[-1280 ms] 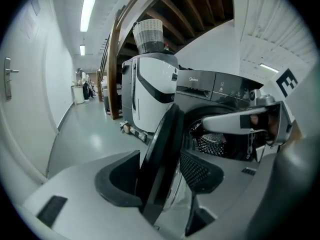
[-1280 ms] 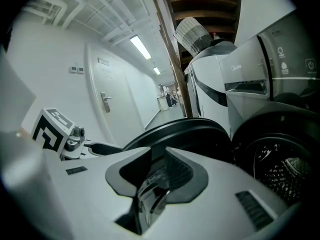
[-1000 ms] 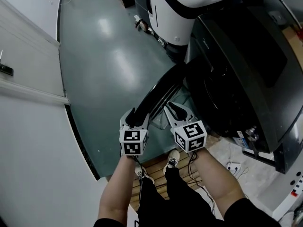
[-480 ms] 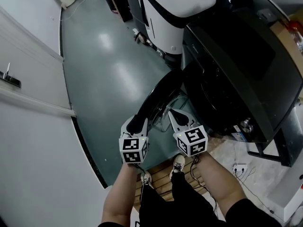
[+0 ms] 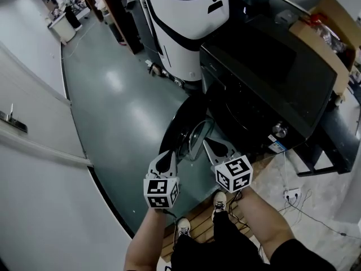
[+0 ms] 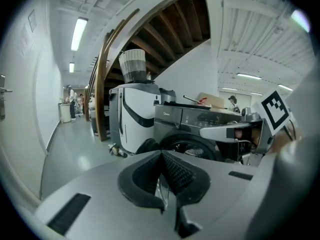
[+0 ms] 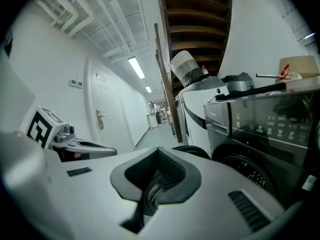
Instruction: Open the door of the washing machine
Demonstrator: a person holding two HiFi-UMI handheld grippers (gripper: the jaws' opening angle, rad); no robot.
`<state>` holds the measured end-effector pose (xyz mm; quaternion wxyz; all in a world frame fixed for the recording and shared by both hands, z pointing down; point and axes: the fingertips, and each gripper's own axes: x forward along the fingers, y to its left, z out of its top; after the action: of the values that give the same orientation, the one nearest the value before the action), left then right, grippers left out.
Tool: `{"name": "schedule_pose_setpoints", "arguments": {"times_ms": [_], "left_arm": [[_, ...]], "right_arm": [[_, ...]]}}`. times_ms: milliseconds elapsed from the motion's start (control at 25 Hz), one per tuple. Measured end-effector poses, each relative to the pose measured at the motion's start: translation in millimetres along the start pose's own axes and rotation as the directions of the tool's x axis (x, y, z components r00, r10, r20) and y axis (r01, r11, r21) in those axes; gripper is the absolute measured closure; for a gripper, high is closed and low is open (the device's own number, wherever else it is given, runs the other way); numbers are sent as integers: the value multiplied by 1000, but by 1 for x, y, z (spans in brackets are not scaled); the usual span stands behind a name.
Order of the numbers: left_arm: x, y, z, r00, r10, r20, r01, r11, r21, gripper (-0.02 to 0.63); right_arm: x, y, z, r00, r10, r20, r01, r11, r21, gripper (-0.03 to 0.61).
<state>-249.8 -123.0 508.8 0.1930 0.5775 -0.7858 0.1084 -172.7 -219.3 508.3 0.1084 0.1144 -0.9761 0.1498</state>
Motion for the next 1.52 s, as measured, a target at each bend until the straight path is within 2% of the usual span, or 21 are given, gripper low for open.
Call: {"name": "schedule_pose_setpoints", "arguments": {"times_ms": [160,360,600,840,1040,1320,1520], "left_arm": [[-36,-12,5,995,-90,31,90,996,18,595],[-84,-25,8,976,-208,64,206,978,44,595],[-139,-45,-4,938,-339,68,332,939,90,595],[-188,-70,-12,888,-456,61,444,884,148,595],[-216,-83,-22,848,-527,48,514,842,162,595],[-239,-102,-42,821,-569,36,560,816,142,595],[-239,-112,-60,814,-580,2,575,807,131,595]], "right_arm": [[-41,25,6,996,-87,31,87,996,-18,561],[-97,62,12,976,-203,78,206,978,-40,561],[-167,102,2,931,-348,115,353,935,-31,561],[-232,132,-8,871,-468,151,472,881,11,561],[-268,150,-18,830,-533,165,533,845,51,561],[-300,168,-34,806,-574,144,572,818,55,561],[-304,172,-52,804,-582,121,580,813,59,561]]}}
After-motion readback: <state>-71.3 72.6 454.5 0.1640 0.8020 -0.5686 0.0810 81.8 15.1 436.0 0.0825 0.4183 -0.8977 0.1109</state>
